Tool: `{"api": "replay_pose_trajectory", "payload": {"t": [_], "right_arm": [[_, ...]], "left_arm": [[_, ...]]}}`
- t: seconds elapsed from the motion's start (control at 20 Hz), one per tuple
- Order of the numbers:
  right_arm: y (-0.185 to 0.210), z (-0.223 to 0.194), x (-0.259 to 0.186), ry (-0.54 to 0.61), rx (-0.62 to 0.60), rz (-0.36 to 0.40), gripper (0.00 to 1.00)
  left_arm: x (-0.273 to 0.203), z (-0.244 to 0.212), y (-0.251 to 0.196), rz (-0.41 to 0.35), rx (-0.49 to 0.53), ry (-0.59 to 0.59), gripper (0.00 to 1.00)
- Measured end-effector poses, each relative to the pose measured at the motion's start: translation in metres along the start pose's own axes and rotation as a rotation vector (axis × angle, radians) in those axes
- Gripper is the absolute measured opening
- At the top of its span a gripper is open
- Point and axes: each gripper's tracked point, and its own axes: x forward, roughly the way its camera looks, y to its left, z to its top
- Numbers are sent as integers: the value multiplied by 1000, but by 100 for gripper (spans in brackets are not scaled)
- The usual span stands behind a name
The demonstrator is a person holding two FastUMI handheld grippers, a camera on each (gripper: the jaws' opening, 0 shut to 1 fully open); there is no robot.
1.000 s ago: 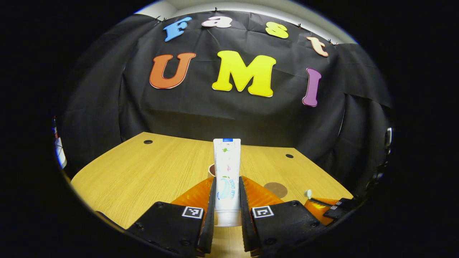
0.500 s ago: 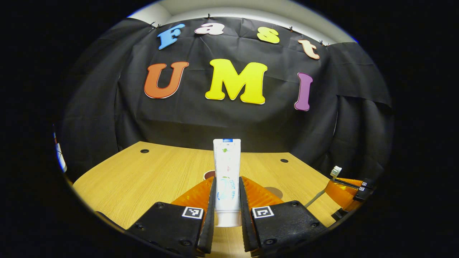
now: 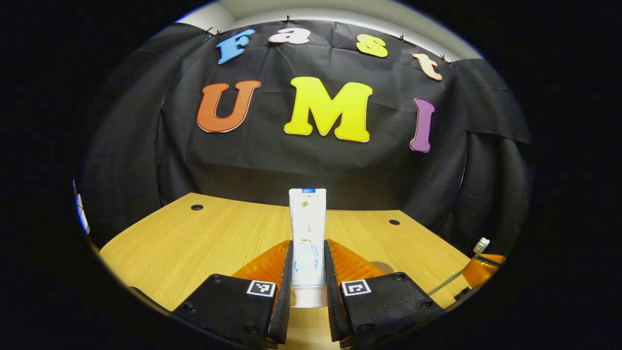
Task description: Put the toothbrush and toothpaste on the desktop into the cup, then pick up the cup and place it on the coaster on the desktop.
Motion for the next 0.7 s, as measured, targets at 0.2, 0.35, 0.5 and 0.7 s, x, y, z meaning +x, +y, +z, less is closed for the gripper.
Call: {"api": "replay_pose_trajectory", "payload": {"t": [0.2,0.35,0.5,0.7], "right_arm": [[-14,-7,1,5,17,-20,0],[-25,-10,3,8,45,-25,0],[-27,-14,1,2,67,0,0],[-32,-23,1,6,75,10,0]], "left_arm": [[42,12,2,-5,14,-29,35],[66,10,-3,-20,-6,-46,35],[83,-3,0,-7,-44,-34,36],[91,-15,9,18,-60,-10,37]]}}
